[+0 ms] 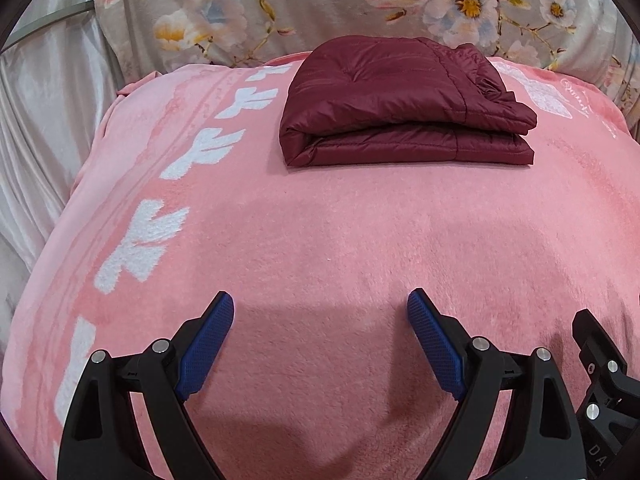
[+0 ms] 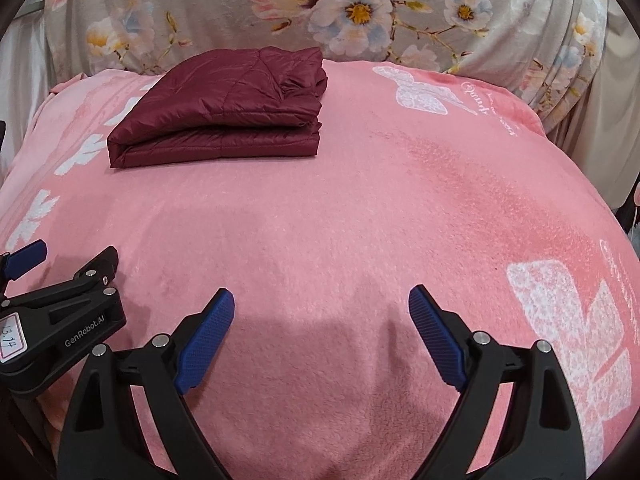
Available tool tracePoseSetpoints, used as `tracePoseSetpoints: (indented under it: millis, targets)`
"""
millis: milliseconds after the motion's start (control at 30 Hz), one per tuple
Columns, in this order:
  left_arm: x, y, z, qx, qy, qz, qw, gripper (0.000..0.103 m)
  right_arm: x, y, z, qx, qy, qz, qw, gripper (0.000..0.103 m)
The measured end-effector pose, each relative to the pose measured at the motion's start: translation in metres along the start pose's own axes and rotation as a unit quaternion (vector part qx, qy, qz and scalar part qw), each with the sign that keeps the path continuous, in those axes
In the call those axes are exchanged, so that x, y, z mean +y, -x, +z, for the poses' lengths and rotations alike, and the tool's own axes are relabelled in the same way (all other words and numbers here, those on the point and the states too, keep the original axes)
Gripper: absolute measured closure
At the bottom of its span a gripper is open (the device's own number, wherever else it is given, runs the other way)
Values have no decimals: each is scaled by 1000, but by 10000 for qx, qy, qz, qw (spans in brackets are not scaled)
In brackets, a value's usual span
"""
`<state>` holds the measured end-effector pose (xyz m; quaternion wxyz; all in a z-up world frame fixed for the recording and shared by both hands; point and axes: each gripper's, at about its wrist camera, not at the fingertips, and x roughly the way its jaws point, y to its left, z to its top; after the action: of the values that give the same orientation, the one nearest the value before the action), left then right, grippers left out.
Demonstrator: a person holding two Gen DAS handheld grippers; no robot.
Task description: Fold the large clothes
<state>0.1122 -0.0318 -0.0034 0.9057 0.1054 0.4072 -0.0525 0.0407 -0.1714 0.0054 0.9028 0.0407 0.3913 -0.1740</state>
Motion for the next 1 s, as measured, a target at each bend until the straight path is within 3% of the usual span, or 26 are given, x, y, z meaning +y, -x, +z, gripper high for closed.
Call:
tracePoseSetpoints:
  millis: [600,1000]
  targets:
    - [-4,6,0,-143,-126,55,9998,17,5,4,1,-102,129,-72,9998,17]
    - [-7,13,-10,-37,-103,-12,9999,20,5,12,-4,-144,3,24,9999,17]
